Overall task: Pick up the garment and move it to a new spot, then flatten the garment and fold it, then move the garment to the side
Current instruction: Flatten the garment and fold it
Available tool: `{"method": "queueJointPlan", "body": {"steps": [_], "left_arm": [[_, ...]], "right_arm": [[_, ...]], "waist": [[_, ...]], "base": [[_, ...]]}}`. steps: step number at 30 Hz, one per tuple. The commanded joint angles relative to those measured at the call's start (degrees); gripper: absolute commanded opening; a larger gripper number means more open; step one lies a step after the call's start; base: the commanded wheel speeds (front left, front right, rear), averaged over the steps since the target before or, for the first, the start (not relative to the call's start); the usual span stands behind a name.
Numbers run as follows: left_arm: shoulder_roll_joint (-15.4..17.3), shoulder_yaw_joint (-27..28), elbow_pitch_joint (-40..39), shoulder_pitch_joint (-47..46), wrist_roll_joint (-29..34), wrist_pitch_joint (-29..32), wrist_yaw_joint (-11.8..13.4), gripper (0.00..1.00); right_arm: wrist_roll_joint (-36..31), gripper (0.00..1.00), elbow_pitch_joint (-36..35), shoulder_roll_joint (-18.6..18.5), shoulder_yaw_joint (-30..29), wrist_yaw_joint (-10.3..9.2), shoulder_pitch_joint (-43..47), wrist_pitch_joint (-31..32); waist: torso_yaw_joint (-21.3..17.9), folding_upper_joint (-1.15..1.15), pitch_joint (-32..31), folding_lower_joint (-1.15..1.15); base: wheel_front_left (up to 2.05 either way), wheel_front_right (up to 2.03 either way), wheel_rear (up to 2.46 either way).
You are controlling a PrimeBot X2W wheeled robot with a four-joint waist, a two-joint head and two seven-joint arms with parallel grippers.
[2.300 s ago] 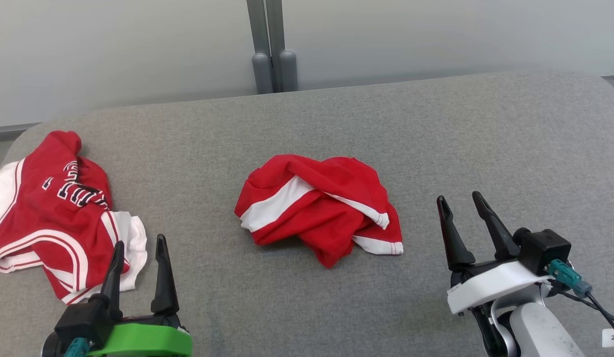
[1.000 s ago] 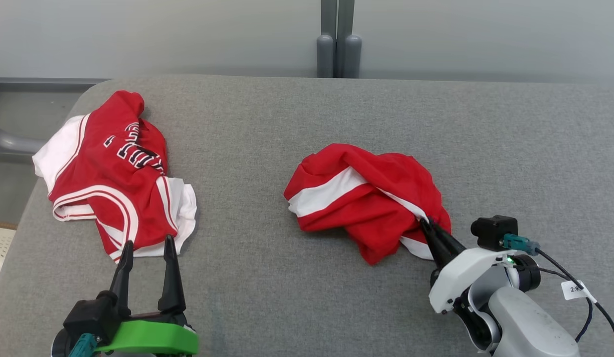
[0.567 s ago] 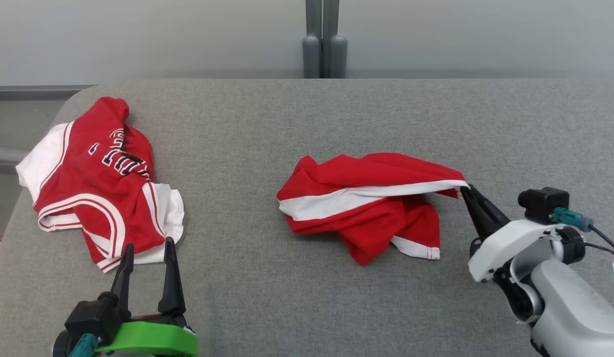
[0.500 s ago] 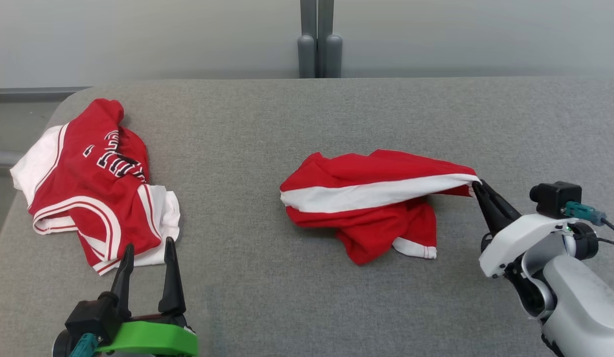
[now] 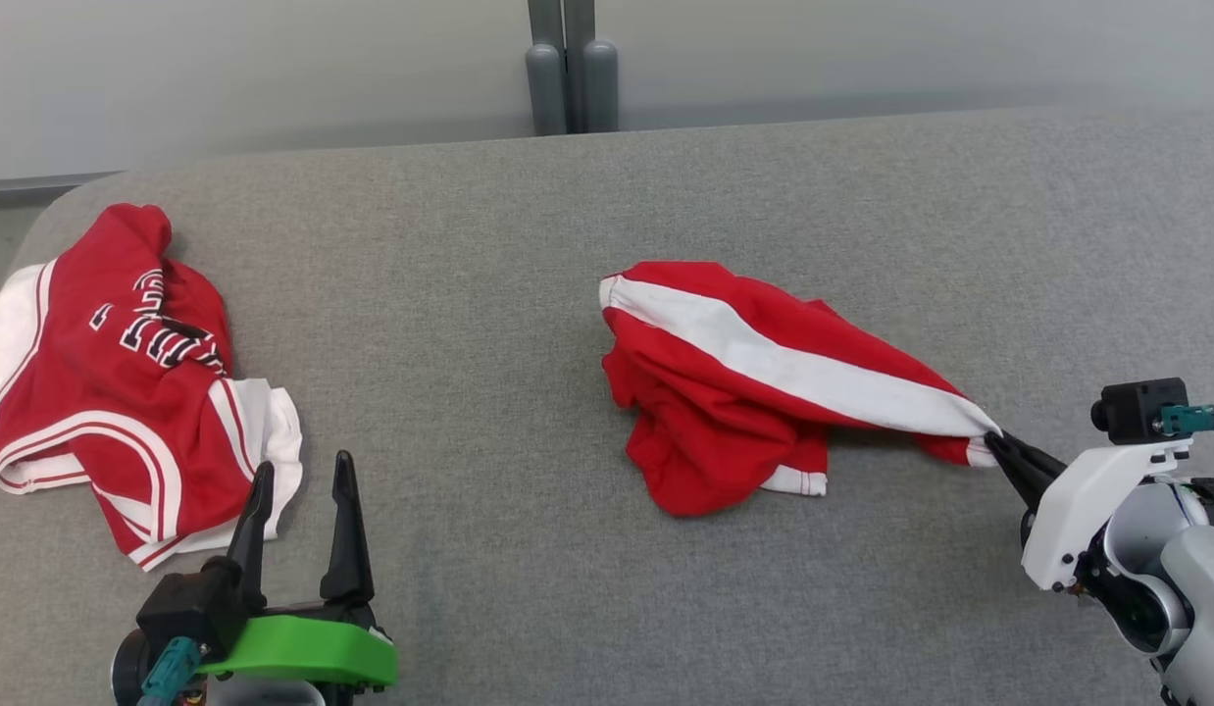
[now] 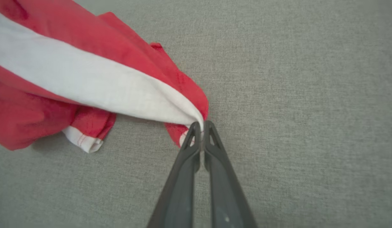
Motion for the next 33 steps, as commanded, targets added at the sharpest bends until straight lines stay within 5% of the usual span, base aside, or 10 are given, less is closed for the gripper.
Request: {"method": "queueJointPlan", "body": {"steps": [1,2,3,16,23,33], "left_arm": [[0.09,0.00,0.19,-0.88,0.18,-0.03,-0.24,1.00],[0.09,-0.01,0.27,-0.98,0.20,-0.03,-0.27,1.00],[0.07,-0.05,0.41,-1.12,0.25,-0.03,-0.28,1.00],[0.31,0.47,1.40,0.20,-0.08,-0.03,-0.51,1.00],[1.07,1.17,0.74,1.20,-0.38,-0.03,-0.08,1.00],[2.32,1.41,-1.97,1.11,-0.05,0.85,0.89,1.00]], "right_arm": [[0.78,0.19,0.84,0.10,0.51,0.00,0.01,0.08],[0.93,0.42,1.30,0.25,0.74,0.01,-0.21,0.13],[1.20,1.00,2.43,0.64,1.10,0.01,-0.61,0.45],[-1.06,1.00,4.78,0.56,-1.16,0.01,-0.73,-8.77],[-5.80,1.00,-0.67,5.45,-4.10,0.01,2.45,-19.29],[-13.88,1.00,-9.39,14.09,-8.17,0.01,7.95,-21.00]], "waist": [[-0.47,0.00,0.38,0.00],[-0.55,0.00,0.41,0.00],[-0.68,0.00,0.40,0.00],[-0.88,0.00,-1.85,0.00],[-1.65,0.00,-3.21,0.00],[-2.16,0.00,-2.87,0.00]], "base": [[0.00,0.00,0.00],[0.00,0.00,0.00],[0.00,0.00,0.00],[0.00,0.00,0.00],[0.00,0.00,0.00],[0.00,0.00,0.00]]}}
